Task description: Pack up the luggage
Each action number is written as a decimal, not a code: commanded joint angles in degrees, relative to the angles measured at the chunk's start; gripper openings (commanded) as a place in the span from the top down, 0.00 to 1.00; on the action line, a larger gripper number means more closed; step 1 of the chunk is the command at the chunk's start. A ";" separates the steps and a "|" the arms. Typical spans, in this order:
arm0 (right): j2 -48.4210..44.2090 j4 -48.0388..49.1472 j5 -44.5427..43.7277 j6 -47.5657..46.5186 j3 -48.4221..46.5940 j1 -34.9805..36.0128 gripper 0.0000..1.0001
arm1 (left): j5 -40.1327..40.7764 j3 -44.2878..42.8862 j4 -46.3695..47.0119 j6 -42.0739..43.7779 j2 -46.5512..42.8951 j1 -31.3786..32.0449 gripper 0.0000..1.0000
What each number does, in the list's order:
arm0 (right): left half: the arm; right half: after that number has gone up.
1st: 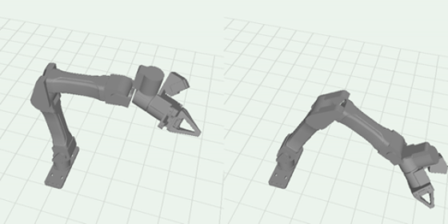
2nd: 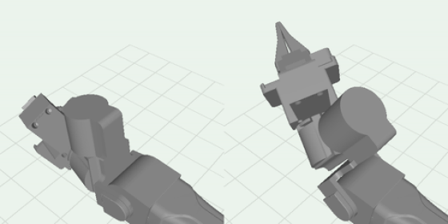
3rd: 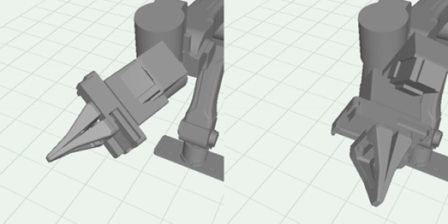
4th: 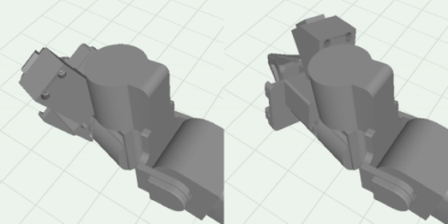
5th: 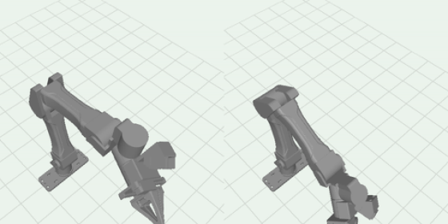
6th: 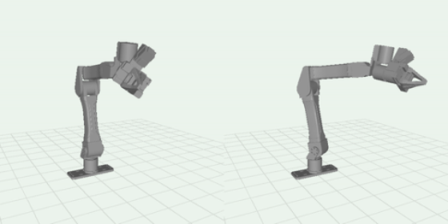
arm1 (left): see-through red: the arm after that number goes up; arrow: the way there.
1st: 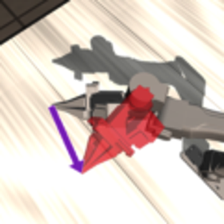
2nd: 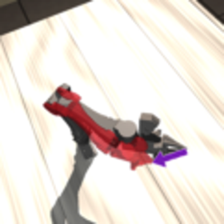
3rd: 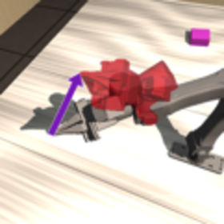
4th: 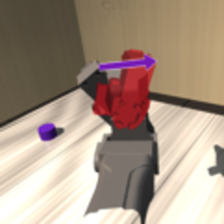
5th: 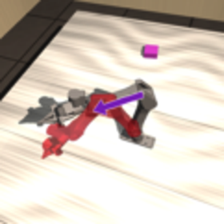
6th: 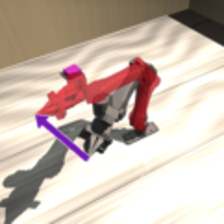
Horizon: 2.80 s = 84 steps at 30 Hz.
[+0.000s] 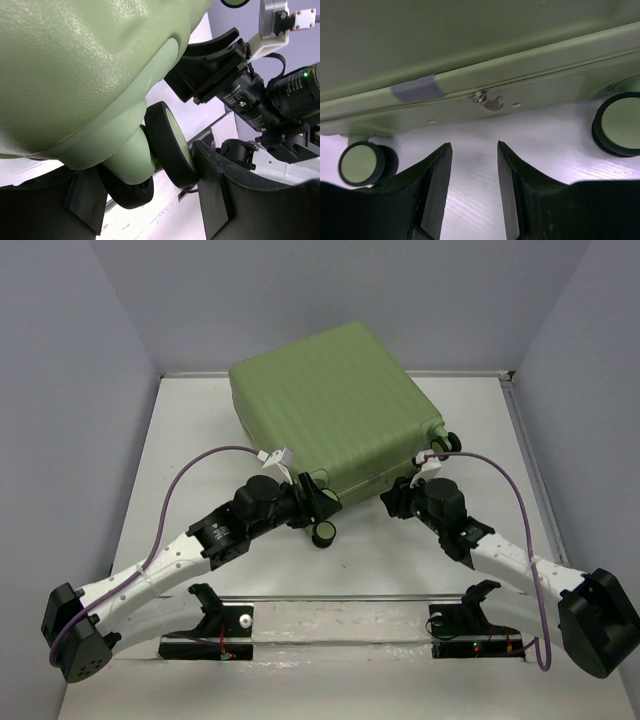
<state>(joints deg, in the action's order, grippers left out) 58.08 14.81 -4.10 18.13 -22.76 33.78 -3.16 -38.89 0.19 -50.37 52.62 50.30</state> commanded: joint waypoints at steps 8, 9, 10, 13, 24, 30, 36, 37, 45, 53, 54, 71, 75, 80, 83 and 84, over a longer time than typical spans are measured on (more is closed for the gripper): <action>8.53 11.73 2.87 -6.09 -5.53 -3.28 0.58 | -6.60 -2.50 18.45 5.99 -3.93 1.81 0.94; 9.15 12.52 3.56 -6.61 -5.62 -3.28 0.59 | -6.68 -2.50 18.45 5.98 -3.84 1.73 0.94; 9.93 13.22 3.66 -6.79 -5.54 -3.28 0.60 | -6.60 -2.50 18.45 5.98 -3.93 1.73 0.94; 11.09 14.90 5.85 -6.97 -5.80 -3.28 0.64 | -6.69 -2.68 18.36 6.07 -3.67 1.73 0.94; 8.55 21.85 9.01 -3.29 -1.94 -3.28 0.93 | -7.30 -8.03 17.83 6.51 -2.26 1.73 0.94; 5.29 20.08 7.89 3.39 -2.02 12.95 0.93 | -7.21 -15.85 18.36 7.83 2.74 1.73 0.94; 13.26 24.20 -3.36 7.62 -8.34 34.91 0.93 | -7.30 -24.47 17.48 8.97 7.93 1.64 0.94; 15.02 25.69 -5.98 7.62 -9.48 37.13 0.93 | -7.82 -25.26 17.74 8.28 8.46 1.64 0.94; 39.97 77.16 -18.99 11.13 -15.81 45.76 0.93 | -6.78 -22.46 26.26 0.54 6.89 1.73 0.94; 50.72 83.11 -28.69 14.12 -28.30 46.38 0.92 | -2.12 -8.22 34.88 -5.35 1.61 2.87 0.94; 50.72 82.75 -28.25 13.95 -27.78 46.38 0.87 | -1.94 -7.43 35.58 -6.31 0.56 3.04 0.94; 16.21 13.55 -29.37 23.00 -7.99 49.01 0.09 | 5.88 2.07 22.06 -4.39 -11.93 2.34 0.14; 10.92 2.26 -31.76 21.16 -12.56 47.88 0.02 | 6.06 2.86 20.64 -3.68 -12.10 2.34 0.08; 8.10 -2.41 -30.71 17.38 -15.73 41.29 0.00 | 6.76 5.05 20.56 -3.95 -12.81 2.08 0.07; 6.25 -5.29 -29.13 16.50 -16.69 37.07 0.00 | 7.29 5.23 18.90 -3.16 -13.07 1.73 0.07; 5.73 -7.23 -30.17 16.93 -18.09 37.06 0.00 | 7.46 5.15 18.02 -2.72 -13.33 1.64 0.07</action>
<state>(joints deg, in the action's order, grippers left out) 66.30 12.95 -32.53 38.22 -35.64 75.22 2.50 -34.37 16.12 -54.68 40.34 52.38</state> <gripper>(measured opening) 0.994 0.928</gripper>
